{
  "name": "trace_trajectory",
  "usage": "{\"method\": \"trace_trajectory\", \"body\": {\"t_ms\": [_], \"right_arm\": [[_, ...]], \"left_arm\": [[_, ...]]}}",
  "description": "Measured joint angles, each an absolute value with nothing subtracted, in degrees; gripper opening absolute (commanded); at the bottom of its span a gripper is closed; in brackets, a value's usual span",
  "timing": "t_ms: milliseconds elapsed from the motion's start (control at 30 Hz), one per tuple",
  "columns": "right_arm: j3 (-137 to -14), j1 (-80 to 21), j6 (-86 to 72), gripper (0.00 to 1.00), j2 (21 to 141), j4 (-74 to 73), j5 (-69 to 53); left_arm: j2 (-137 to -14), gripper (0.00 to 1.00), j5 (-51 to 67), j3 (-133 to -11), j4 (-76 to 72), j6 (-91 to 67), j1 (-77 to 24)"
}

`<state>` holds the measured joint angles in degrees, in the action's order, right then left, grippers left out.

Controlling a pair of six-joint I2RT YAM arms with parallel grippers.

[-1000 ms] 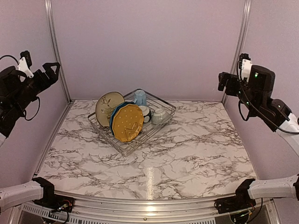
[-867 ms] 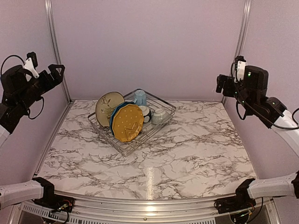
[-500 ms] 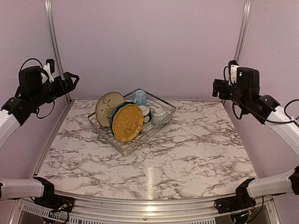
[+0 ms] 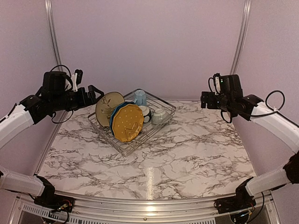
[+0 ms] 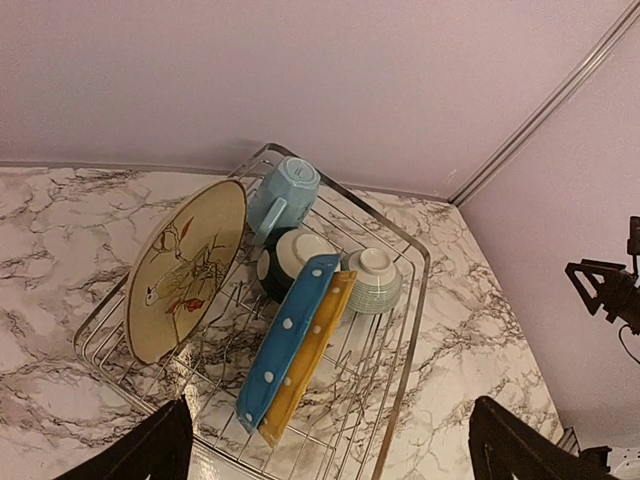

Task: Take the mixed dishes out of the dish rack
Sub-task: Grab the plate from the dish rack.

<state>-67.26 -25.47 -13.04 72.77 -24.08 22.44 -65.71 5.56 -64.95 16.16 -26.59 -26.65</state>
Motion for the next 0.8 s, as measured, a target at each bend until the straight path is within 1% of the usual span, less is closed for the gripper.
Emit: {"method": "trace_trajectory", "body": {"t_ms": [133, 267, 467, 533, 800], "right_arm": [[-67.0, -25.5, -15.7, 0.99, 74.1, -24.4, 20.7], [-65.2, -25.4, -18.3, 0.99, 74.1, -24.0, 19.3], [-62.9, -25.4, -18.1, 0.99, 73.9, -22.9, 16.4], [-62.7, -25.4, -17.9, 0.99, 73.9, -22.8, 15.7], [-62.7, -25.4, -17.3, 0.99, 73.9, -22.3, 14.1]], "left_arm": [[-69.3, 0.99, 3.2, -66.1, 18.6, -26.5, -30.9], [-75.0, 0.98, -1.7, -70.1, 22.7, -26.1, -35.9], [-81.5, 0.87, -7.7, -76.5, 28.4, -25.5, -42.7], [-83.2, 0.81, -9.1, -78.0, 29.6, -25.4, -44.3], [-92.3, 0.68, -14.8, -84.9, 35.4, -23.6, -45.4]]}}
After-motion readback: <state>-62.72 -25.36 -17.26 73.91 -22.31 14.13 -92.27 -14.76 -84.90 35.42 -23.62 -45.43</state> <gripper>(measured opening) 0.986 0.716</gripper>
